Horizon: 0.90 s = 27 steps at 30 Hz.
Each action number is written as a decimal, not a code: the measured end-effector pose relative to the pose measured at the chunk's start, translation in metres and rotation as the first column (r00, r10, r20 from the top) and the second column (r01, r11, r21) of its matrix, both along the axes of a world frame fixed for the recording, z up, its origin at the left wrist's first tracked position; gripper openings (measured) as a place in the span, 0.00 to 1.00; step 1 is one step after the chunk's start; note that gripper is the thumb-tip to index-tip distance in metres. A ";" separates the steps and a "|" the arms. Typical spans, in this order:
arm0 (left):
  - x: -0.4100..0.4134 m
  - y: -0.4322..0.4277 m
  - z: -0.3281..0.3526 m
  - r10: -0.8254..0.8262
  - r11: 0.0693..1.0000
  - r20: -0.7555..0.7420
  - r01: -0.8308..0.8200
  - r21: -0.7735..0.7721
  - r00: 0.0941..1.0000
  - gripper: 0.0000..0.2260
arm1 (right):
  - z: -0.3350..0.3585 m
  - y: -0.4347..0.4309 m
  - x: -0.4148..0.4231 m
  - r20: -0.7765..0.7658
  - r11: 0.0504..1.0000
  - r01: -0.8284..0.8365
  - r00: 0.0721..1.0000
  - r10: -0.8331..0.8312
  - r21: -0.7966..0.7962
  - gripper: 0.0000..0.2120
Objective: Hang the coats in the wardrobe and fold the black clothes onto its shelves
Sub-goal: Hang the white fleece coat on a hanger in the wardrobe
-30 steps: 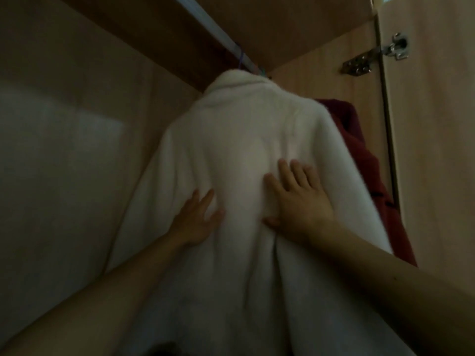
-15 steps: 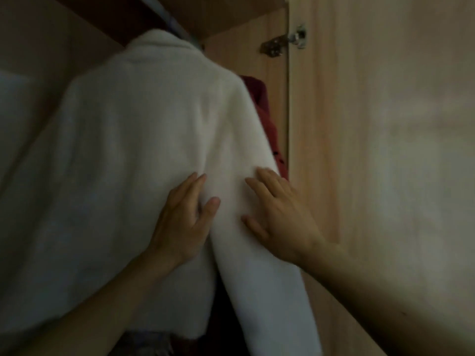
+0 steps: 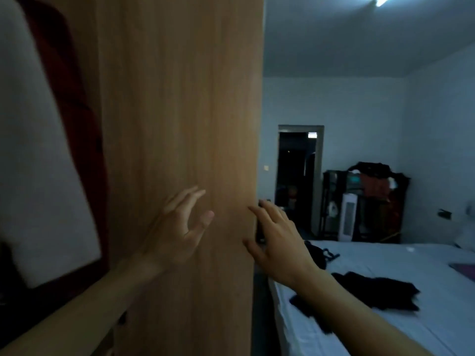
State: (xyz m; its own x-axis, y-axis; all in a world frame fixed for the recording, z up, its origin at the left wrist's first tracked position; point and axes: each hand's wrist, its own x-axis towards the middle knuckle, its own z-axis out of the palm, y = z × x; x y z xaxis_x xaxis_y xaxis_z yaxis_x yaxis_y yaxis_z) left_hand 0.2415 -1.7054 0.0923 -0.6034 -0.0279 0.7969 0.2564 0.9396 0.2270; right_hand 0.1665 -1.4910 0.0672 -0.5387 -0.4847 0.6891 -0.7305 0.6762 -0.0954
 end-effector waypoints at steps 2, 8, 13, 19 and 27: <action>-0.021 0.050 -0.020 -0.016 1.000 0.053 0.016 -0.002 0.998 0.31 | -0.008 0.054 -0.004 0.027 0.999 0.039 0.999 -0.038 -0.020 0.32; -0.069 0.169 -0.053 -0.181 0.982 0.185 0.167 0.091 0.966 0.26 | -0.024 0.188 -0.013 0.110 0.984 0.164 0.982 -0.157 -0.064 0.31; -0.113 0.235 -0.073 -0.232 0.973 0.224 0.224 0.059 0.947 0.29 | -0.042 0.268 -0.046 0.176 0.941 0.304 0.944 -0.277 -0.146 0.30; -0.205 0.280 -0.110 -0.322 0.944 0.257 0.291 0.152 0.911 0.23 | -0.083 0.325 -0.101 0.254 0.891 0.442 0.877 -0.407 -0.101 0.29; -0.340 0.307 -0.177 -0.456 0.878 0.356 0.347 0.330 0.816 0.20 | -0.128 0.358 -0.211 0.341 0.827 0.563 0.777 -0.530 0.003 0.27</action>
